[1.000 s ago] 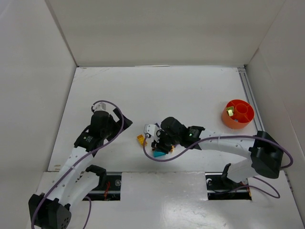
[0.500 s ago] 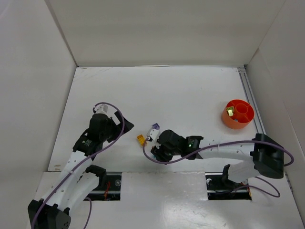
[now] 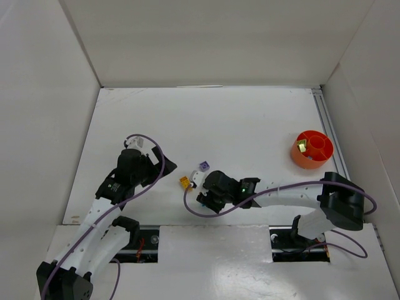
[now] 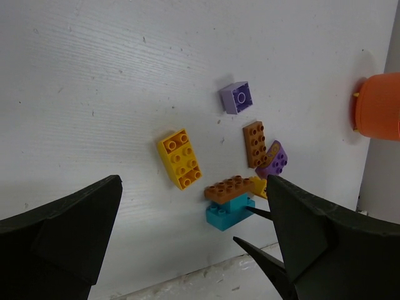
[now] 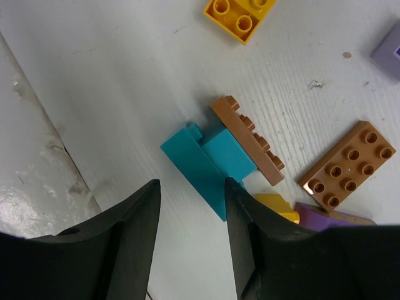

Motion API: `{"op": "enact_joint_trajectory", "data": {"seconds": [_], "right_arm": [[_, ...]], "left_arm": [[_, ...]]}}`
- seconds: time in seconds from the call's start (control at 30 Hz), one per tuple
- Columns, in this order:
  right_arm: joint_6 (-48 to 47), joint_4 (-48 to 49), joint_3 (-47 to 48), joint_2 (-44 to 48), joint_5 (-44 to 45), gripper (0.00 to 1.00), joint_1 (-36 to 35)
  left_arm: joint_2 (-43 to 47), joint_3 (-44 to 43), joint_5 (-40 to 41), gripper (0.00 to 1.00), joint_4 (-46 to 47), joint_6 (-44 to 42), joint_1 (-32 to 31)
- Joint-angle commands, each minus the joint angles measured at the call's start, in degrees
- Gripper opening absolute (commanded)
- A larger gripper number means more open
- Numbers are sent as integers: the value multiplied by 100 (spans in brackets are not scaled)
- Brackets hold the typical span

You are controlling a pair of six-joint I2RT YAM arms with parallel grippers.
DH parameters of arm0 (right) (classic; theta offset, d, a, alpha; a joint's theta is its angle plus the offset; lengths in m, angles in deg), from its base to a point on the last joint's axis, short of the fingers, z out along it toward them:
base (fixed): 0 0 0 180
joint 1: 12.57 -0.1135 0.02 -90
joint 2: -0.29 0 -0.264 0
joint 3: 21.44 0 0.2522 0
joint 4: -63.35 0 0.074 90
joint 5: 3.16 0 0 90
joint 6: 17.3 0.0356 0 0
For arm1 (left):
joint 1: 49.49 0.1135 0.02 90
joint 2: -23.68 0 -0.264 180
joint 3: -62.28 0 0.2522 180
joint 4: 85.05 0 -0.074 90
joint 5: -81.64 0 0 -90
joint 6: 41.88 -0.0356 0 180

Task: Sort the legos into containers by color

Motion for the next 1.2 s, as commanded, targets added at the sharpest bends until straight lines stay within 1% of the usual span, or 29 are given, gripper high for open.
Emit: {"op": "enact_joint_trajectory", "data": {"seconds": [0.0, 0.03, 0.17, 0.23, 0.47, 0.63, 0.73, 0.83, 0.93, 1.17], "right_arm": [[-243, 234, -36, -80, -90, 51, -33], [-243, 234, -36, -81, -20, 51, -33], [-296, 172, -141, -134, -229, 49, -33], [-296, 102, -211, -134, -152, 49, -33], [-181, -162, -316, 559, 95, 51, -33], [-252, -214, -431, 815, 42, 52, -33], [-374, -57, -484, 815, -19, 52, -33], [-427, 23, -484, 579, 33, 52, -33], [-427, -39, -353, 298, 349, 52, -33], [-427, 92, -185, -195, 403, 53, -33]], "left_arm": [[33, -132, -73, 100, 156, -102, -22], [32, -132, -73, 100, 157, -102, -22], [-20, -132, -73, 100, 157, -102, -22], [-73, -132, -73, 100, 157, -155, -22], [-73, -132, -73, 100, 210, -155, -22], [-73, -80, -73, 100, 262, -155, -22], [-73, -80, -73, 100, 262, -155, -22], [-73, -80, -73, 100, 262, -155, -22], [-73, -80, -73, 100, 262, -155, -22], [-20, -80, -73, 100, 262, -155, -22]]}}
